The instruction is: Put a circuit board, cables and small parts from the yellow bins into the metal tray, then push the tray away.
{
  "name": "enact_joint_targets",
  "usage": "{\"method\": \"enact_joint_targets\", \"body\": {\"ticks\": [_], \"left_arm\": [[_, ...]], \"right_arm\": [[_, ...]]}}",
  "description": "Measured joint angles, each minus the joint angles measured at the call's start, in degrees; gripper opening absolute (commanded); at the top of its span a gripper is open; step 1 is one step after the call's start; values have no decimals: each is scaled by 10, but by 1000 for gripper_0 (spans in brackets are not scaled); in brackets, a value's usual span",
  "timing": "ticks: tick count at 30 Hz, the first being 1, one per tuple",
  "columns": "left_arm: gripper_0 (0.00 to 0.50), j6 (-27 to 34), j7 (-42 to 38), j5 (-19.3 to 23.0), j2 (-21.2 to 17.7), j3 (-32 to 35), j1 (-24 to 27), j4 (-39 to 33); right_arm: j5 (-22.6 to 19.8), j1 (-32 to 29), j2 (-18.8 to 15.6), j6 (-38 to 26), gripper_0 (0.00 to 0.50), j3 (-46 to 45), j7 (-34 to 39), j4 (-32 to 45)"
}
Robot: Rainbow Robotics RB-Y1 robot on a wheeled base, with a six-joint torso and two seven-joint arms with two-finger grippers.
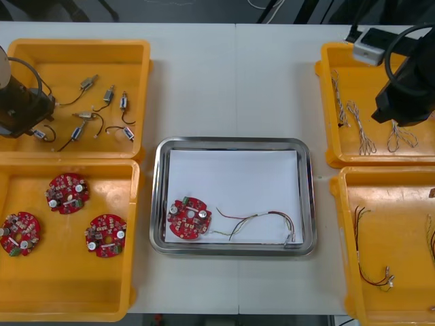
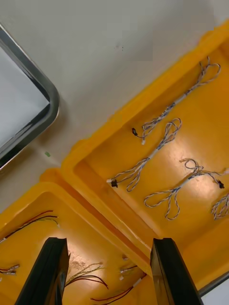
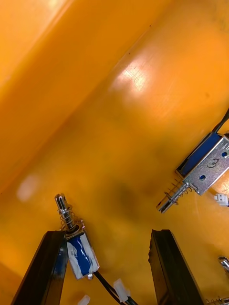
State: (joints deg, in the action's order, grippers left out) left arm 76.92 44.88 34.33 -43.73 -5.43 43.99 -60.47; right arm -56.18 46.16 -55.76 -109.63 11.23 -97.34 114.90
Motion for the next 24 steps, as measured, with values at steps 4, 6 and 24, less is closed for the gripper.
{"method": "enact_joint_targets", "body": {"ticks": [4, 6, 24], "left_arm": [[500, -1, 0, 0, 0, 0, -4, 0], [500, -3, 0, 0, 0, 0, -8, 0], [0, -20, 0, -2, 1, -26, -18, 0]], "right_arm": [[29, 0, -5, 0, 500, -19, -26, -45], [48, 0, -5, 0, 500, -29, -29, -69], [94, 0, -4, 32, 500, -151, -50, -298]]}}
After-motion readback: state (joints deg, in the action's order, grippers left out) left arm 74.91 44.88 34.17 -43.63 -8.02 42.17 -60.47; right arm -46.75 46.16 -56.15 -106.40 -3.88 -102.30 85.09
